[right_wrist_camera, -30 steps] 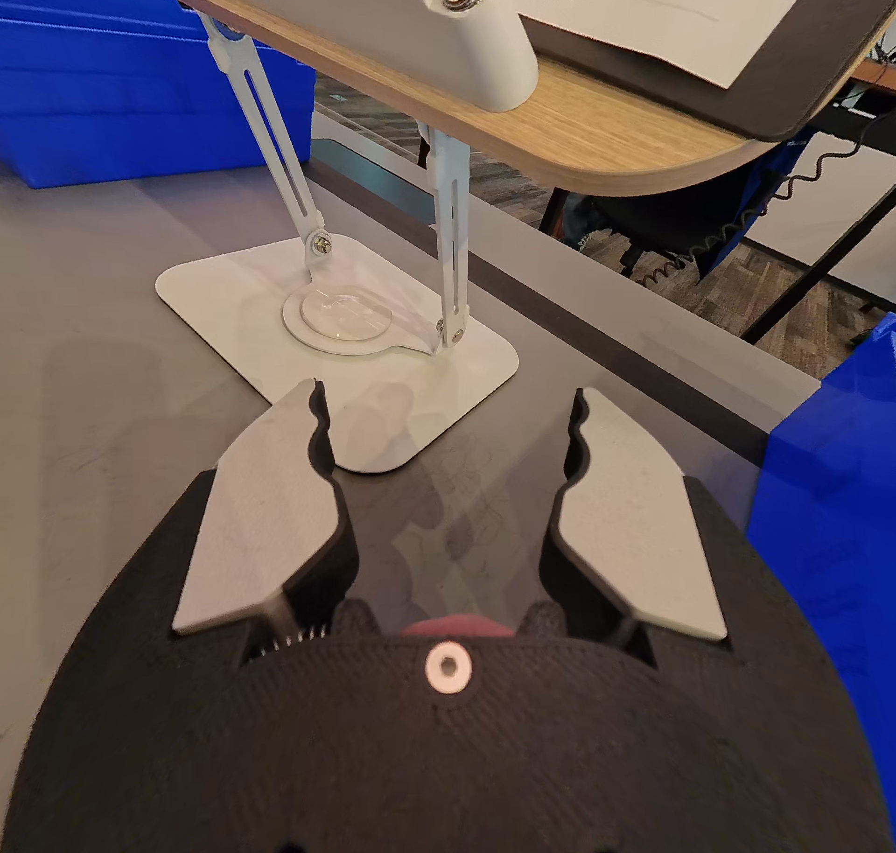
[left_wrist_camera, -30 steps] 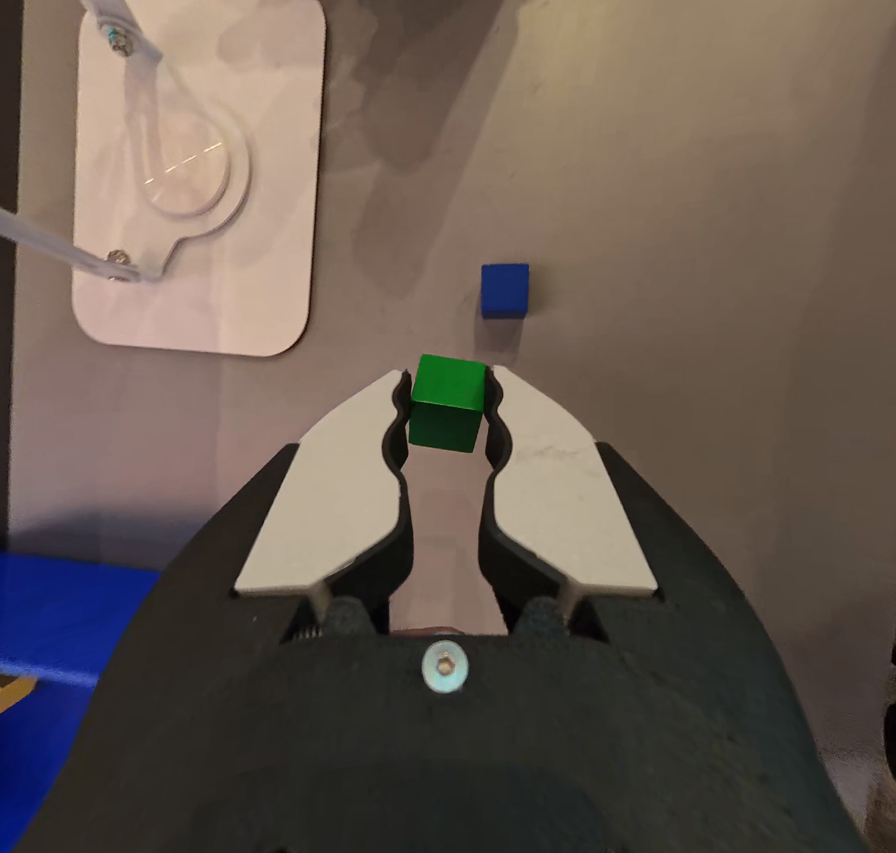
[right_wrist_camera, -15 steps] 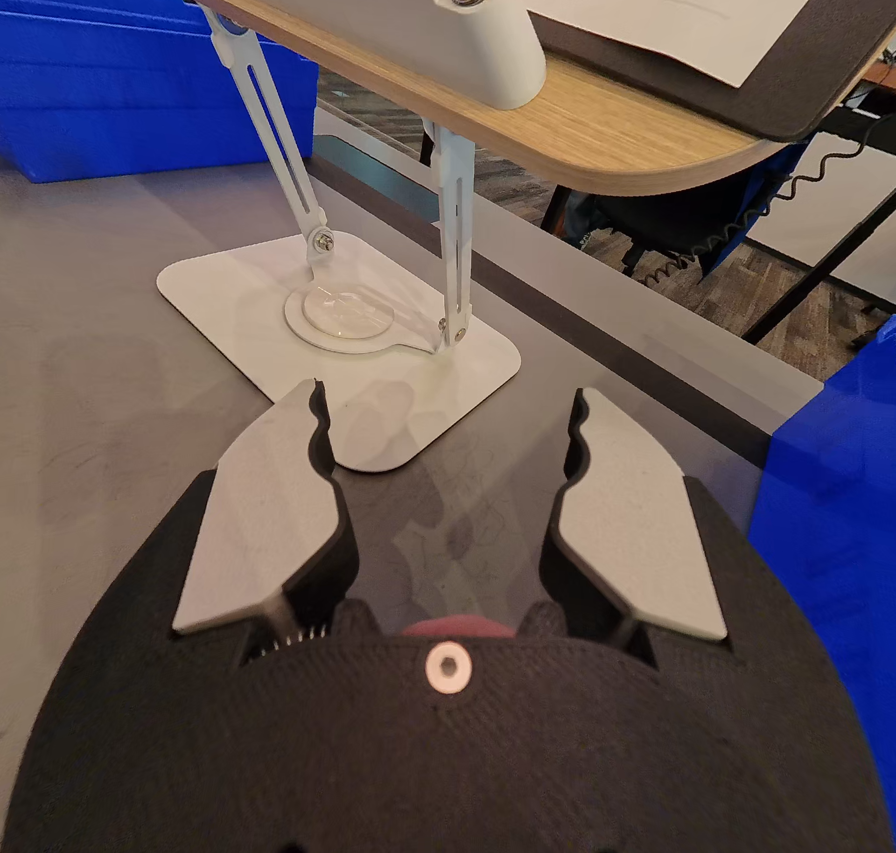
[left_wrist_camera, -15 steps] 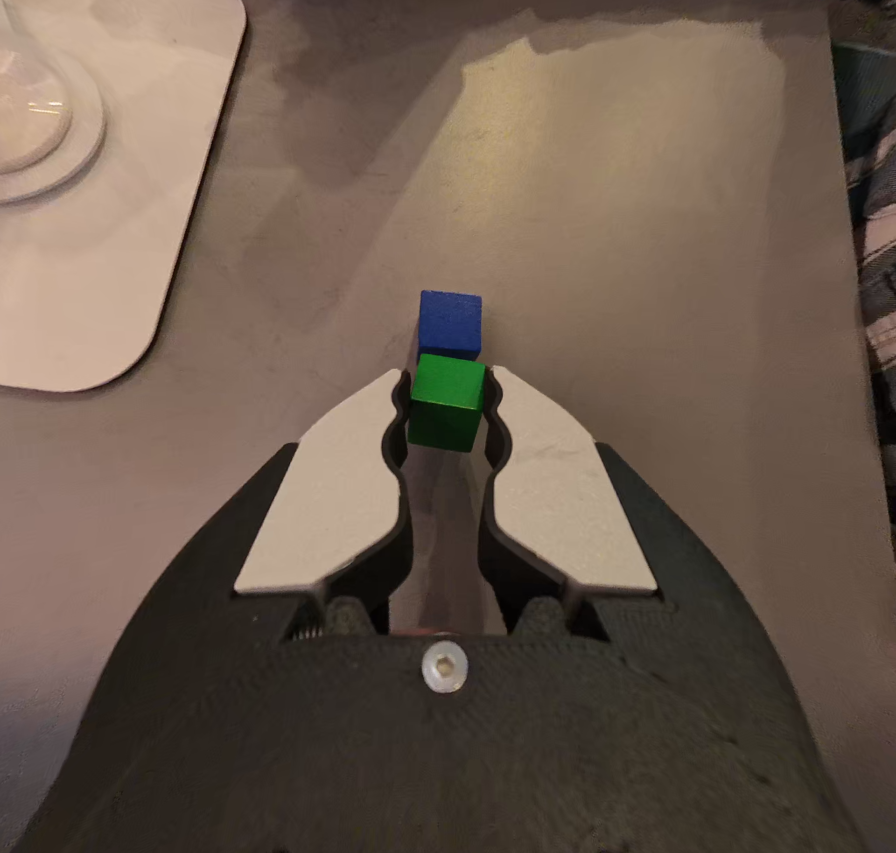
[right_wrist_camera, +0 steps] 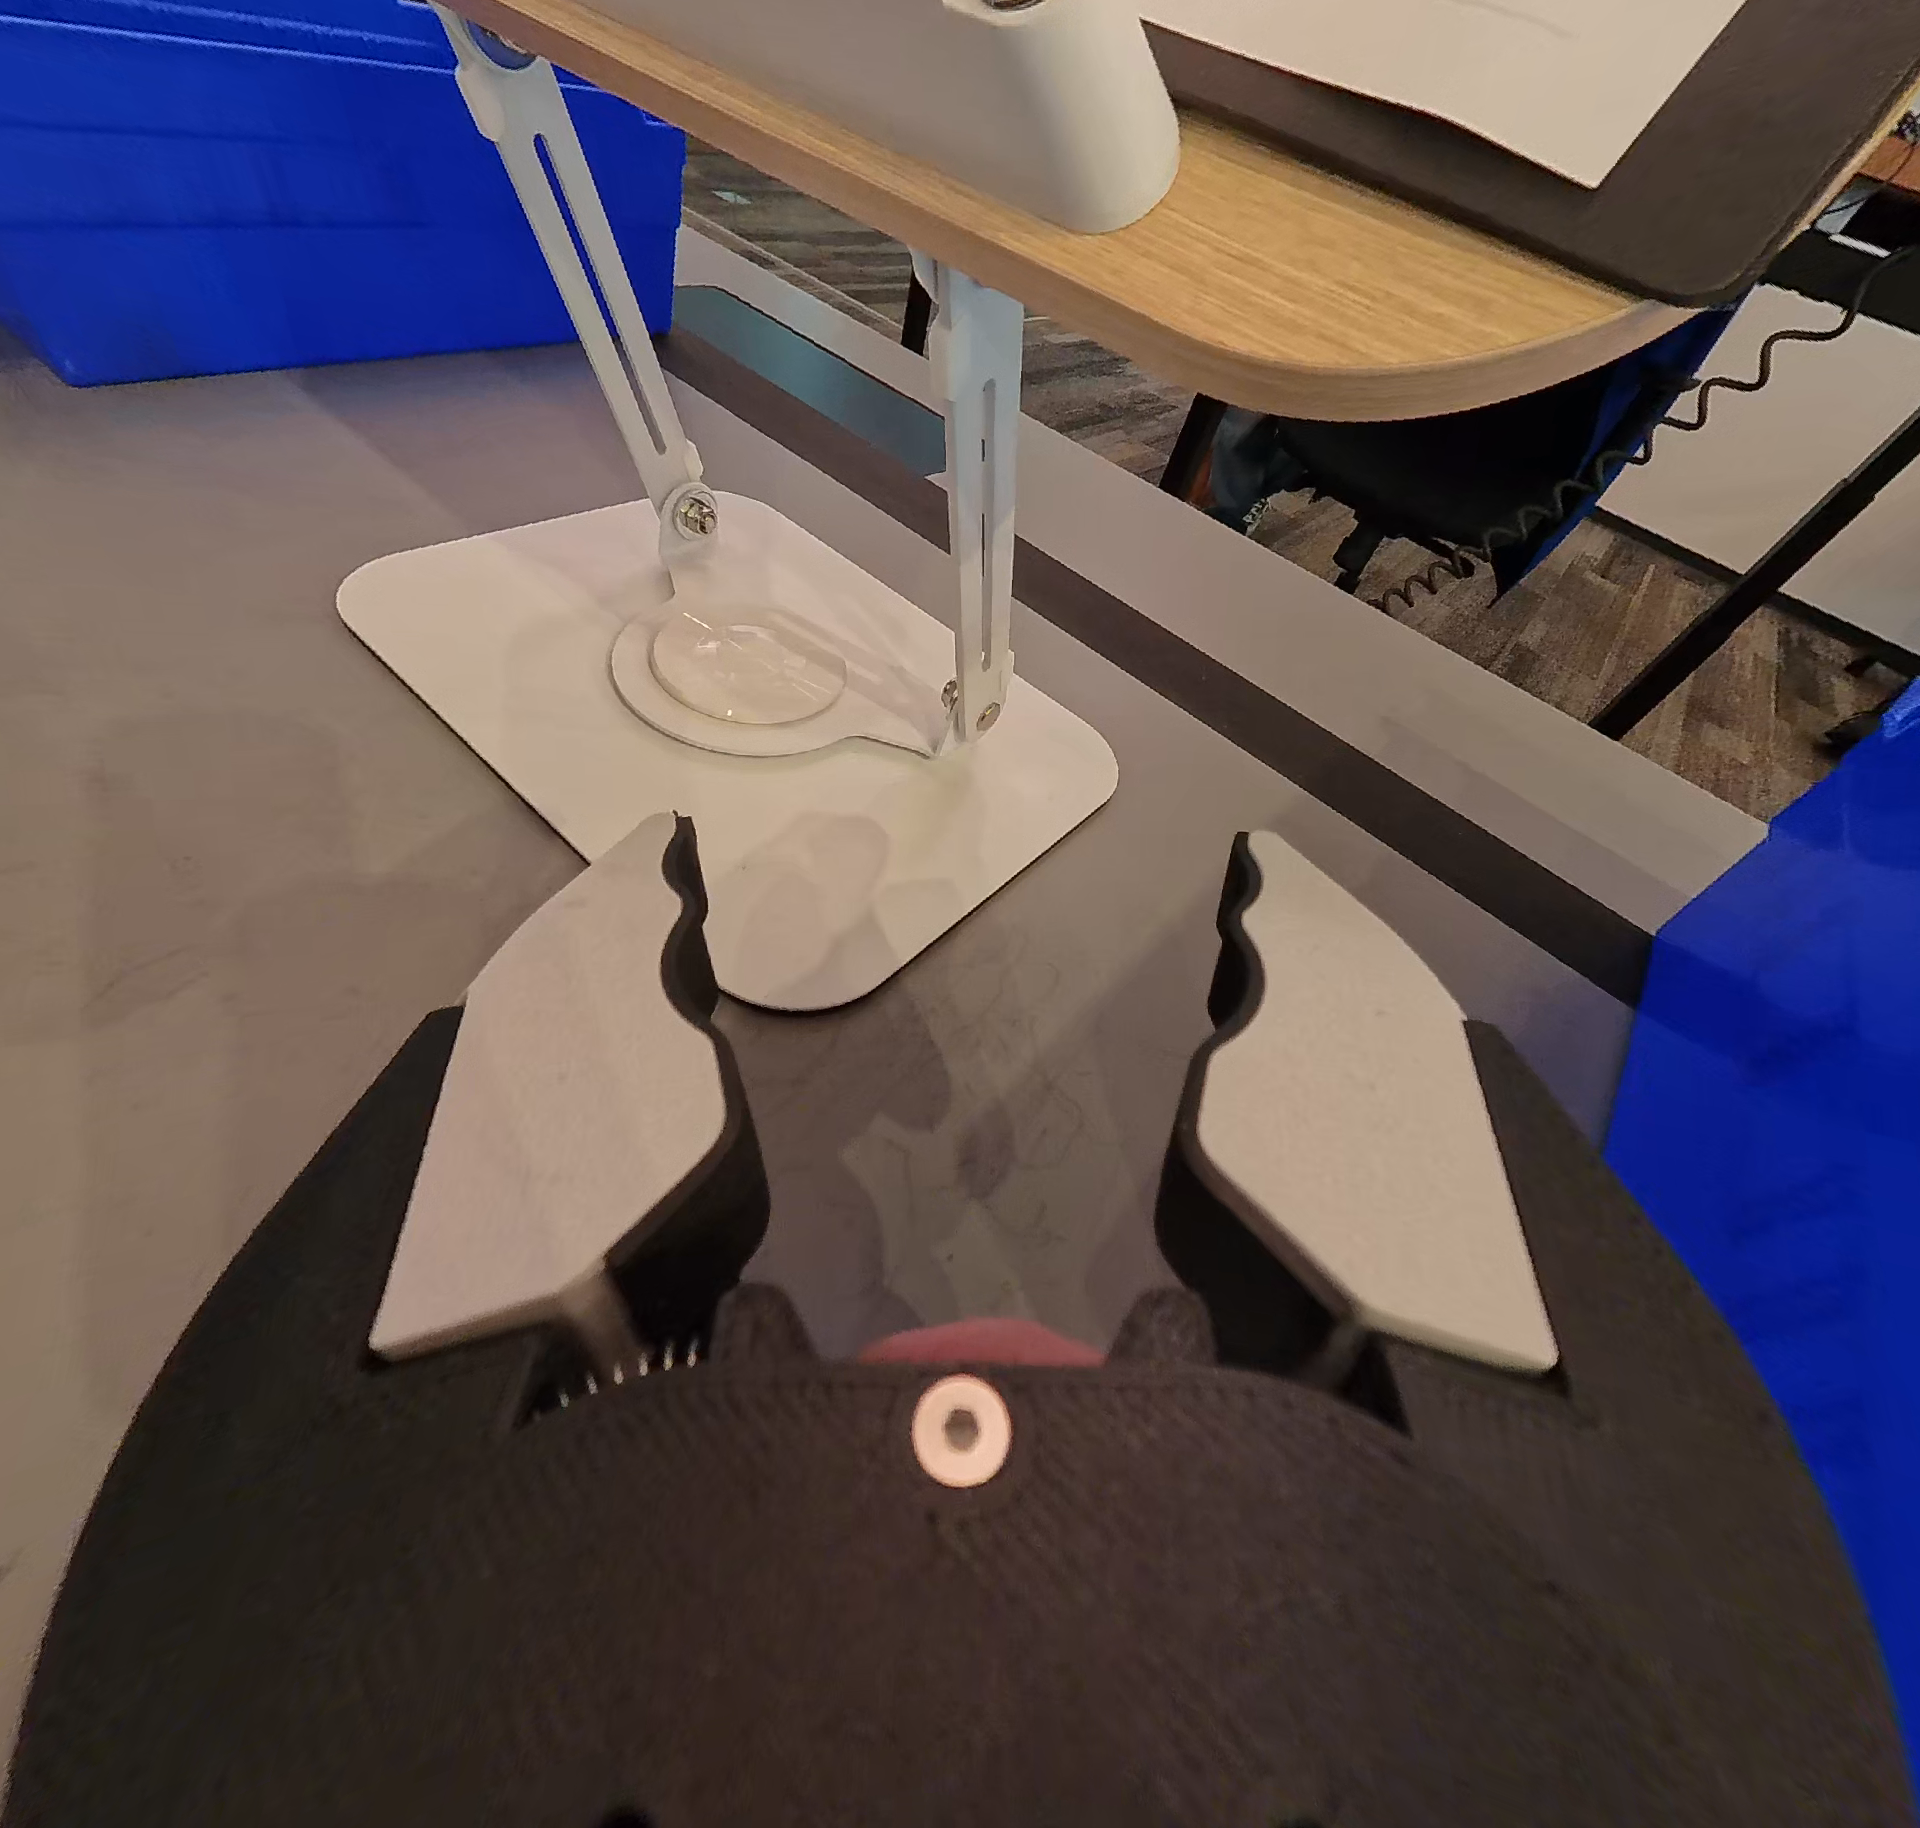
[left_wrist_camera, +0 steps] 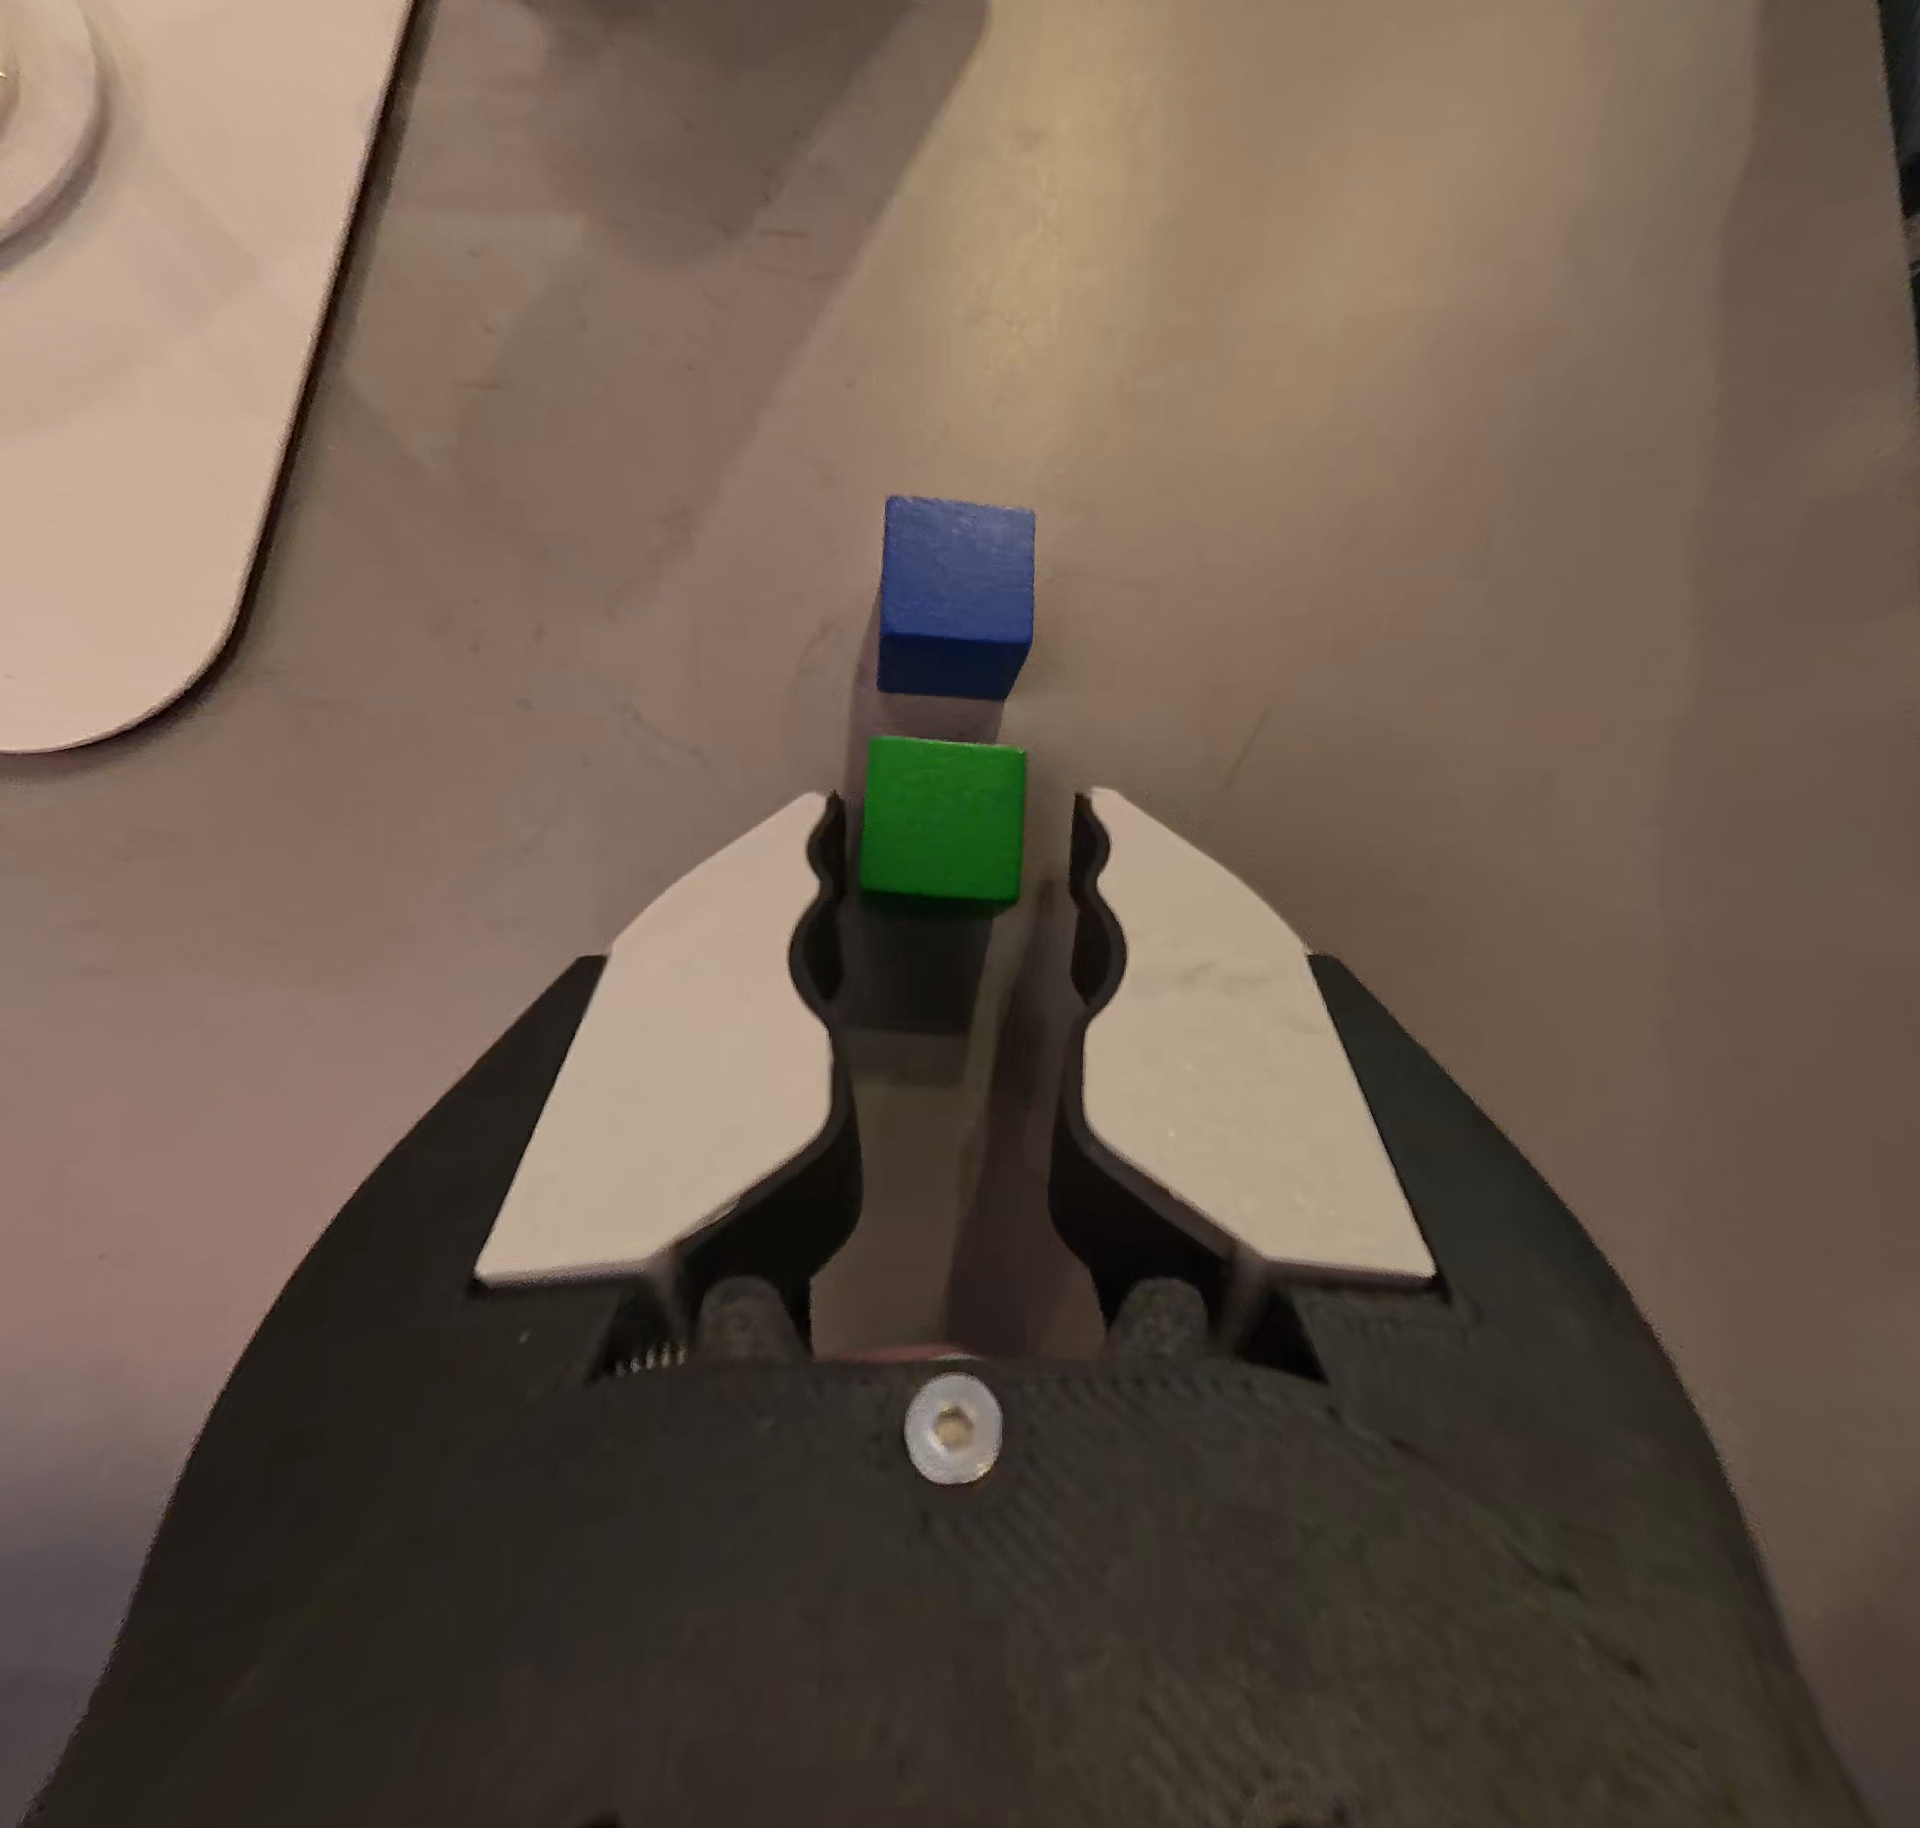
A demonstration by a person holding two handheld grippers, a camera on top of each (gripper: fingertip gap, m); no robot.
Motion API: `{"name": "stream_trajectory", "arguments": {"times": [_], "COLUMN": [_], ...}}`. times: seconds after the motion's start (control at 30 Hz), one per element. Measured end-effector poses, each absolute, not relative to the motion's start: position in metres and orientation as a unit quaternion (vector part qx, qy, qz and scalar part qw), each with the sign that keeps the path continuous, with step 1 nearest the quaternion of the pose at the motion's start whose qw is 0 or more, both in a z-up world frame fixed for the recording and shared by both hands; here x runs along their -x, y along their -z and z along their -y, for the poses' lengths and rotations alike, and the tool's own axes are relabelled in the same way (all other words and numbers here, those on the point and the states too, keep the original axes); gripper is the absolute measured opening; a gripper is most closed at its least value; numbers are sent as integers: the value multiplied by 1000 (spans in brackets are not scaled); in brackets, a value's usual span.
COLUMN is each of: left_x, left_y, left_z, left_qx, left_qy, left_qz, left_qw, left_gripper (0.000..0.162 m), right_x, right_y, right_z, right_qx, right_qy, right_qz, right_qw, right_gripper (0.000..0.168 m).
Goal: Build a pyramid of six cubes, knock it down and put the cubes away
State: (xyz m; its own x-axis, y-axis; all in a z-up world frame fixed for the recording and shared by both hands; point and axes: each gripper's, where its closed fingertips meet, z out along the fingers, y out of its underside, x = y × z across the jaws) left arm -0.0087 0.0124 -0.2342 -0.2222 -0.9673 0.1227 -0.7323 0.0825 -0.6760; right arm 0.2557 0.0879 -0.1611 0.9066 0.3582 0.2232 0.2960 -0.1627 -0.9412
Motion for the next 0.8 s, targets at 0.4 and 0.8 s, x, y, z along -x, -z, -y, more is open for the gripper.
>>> {"name": "stream_trajectory", "arguments": {"times": [0.4,0.8], "left_x": [2,-1], "left_y": [238,239], "left_z": [-10,-10], "left_qx": [587,578], "left_qy": [313,323], "left_qz": [-724,-728], "left_qw": [182,175], "left_gripper": [28,28], "right_x": [-255,-255], "right_y": [161,162], "right_z": [-88,-88], "right_qx": [762,763], "right_qy": [-26,-26], "right_qz": [216,217], "right_qw": [609,609], "right_gripper": [94,94]}}
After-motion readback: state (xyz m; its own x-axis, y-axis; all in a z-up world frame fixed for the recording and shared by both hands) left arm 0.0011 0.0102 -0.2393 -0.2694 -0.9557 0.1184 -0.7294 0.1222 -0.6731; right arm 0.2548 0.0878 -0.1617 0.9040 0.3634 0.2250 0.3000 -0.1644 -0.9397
